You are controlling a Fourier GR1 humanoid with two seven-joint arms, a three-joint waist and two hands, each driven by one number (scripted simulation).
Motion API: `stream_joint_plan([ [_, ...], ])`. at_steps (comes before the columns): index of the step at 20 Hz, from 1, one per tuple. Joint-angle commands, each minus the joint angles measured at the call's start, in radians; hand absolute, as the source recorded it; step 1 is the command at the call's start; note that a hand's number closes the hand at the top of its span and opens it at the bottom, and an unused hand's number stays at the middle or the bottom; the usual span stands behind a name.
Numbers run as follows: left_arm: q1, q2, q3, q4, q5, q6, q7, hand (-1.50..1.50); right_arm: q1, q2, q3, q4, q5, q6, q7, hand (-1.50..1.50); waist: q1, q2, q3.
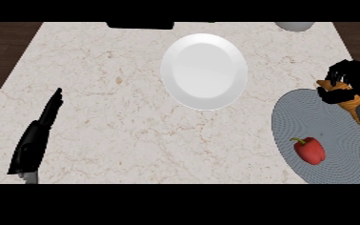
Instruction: Pick the croissant from the placemat and place it in the plate
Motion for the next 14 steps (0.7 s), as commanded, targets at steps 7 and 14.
stream_joint_plan([
  [7,0.035,-0.009,0.011,-0.065,0.015,-0.009,0.061,0.00,-0.056,-0.017,-0.070,-0.181,-0.076,-0.149,-0.158,1.50,-0.034,-0.016,-0.001],
  [14,0.072,-0.001,0.031,-0.080,0.005,0.000,0.037,0.00,-0.027,0.077,-0.037,-0.473,-0.208,0.090,-0.164,1.50,-0.052,-0.023,-0.003],
])
